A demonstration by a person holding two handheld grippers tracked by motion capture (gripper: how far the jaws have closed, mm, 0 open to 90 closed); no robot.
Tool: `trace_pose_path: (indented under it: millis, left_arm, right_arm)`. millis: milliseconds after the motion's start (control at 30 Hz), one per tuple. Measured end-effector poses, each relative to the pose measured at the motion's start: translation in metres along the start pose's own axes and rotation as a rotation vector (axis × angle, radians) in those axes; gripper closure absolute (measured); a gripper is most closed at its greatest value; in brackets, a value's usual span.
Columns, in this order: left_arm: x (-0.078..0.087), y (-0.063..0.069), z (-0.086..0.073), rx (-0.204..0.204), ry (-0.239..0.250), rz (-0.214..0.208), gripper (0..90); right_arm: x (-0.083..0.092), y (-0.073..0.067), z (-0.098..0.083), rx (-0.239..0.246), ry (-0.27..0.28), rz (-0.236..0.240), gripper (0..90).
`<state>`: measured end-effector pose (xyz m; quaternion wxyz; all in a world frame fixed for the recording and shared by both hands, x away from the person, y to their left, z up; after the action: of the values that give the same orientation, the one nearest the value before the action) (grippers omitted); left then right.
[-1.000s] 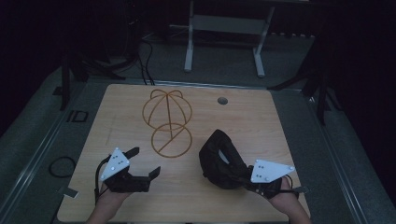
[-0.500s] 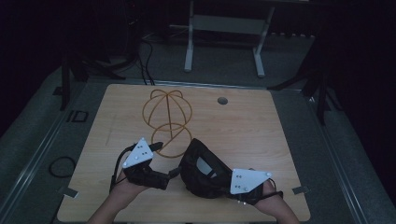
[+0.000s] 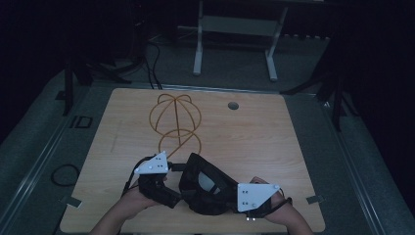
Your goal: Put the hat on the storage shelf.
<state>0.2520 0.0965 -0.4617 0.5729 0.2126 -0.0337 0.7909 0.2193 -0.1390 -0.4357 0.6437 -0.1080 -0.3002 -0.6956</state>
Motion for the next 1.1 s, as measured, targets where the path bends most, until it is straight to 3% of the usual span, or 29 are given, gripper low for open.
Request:
trace_pose_path:
  millis: [67, 133, 167, 200, 267, 333, 433, 567, 633, 767, 900, 1000, 1033, 1100]
  left_arm:
    - [-0.001, 0.001, 0.0, -0.009, 0.0, -0.015, 21.6]
    - [-0.001, 0.003, 0.0, -0.016, 0.01, -0.026, 37.2]
    - [-0.001, 0.003, 0.0, -0.016, 0.01, -0.026, 37.2]
    - [0.0, 0.004, 0.0, -0.035, 0.022, -0.02, 52.5]
    - [0.001, 0.004, 0.001, -0.038, 0.036, -0.019, 64.1]
    - [0.005, 0.003, 0.003, -0.023, 0.08, -0.023, 76.0]
    - [0.003, 0.006, 0.006, -0.043, 0.066, 0.018, 88.8]
    - [0.0, 0.011, 0.008, -0.081, 0.063, 0.063, 90.0]
    - [0.001, 0.013, 0.011, -0.082, 0.076, 0.075, 90.0]
    - [0.002, 0.016, 0.019, -0.091, 0.068, 0.08, 90.0]
    - [-0.001, 0.021, 0.024, -0.116, 0.058, 0.094, 90.0]
    - [-0.003, 0.021, 0.027, -0.096, 0.063, 0.091, 90.0]
    - [-0.004, 0.02, 0.028, -0.088, 0.064, 0.081, 90.0]
    - [-0.006, 0.022, 0.033, -0.091, 0.082, 0.081, 90.0]
  right_arm:
    - [0.0, 0.0, 0.0, 0.0, 0.003, 0.007, 89.1]
    - [0.0, 0.0, 0.0, 0.001, 0.002, 0.006, 89.1]
    - [0.0, 0.001, -0.001, 0.001, 0.001, 0.002, 89.1]
    - [0.001, 0.001, -0.002, 0.0, -0.001, 0.005, 89.1]
    - [0.003, 0.001, -0.002, -0.003, 0.004, 0.009, 89.1]
    - [0.004, 0.002, -0.003, -0.005, 0.011, 0.004, 89.1]
    - [0.006, 0.002, -0.004, -0.016, 0.014, 0.004, 89.1]
    - [0.007, 0.003, -0.005, -0.026, 0.013, 0.006, 89.0]
    - [0.01, 0.006, -0.006, -0.04, 0.018, 0.001, 88.9]
    - [0.017, 0.011, -0.01, -0.079, 0.033, 0.008, 88.9]
    - [0.022, 0.012, -0.011, -0.086, 0.037, 0.015, 88.8]
    - [0.025, 0.013, -0.014, -0.095, 0.021, 0.012, 87.8]
    - [0.027, 0.015, -0.016, -0.117, 0.018, 0.014, 85.3]
    - [0.031, 0.018, -0.019, -0.137, 0.024, -0.019, 83.3]
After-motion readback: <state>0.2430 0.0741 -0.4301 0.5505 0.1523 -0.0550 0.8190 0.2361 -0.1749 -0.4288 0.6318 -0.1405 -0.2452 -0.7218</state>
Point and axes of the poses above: each handheld gripper's, and its own axes: x roughly backward along the jaws, z roughly out of its top, y roughly to its right, the point moved 3 cm from there along -x, roughly forward along the jaws, and after that the axes turned 2 degrees about y, right-handed, at the moved point
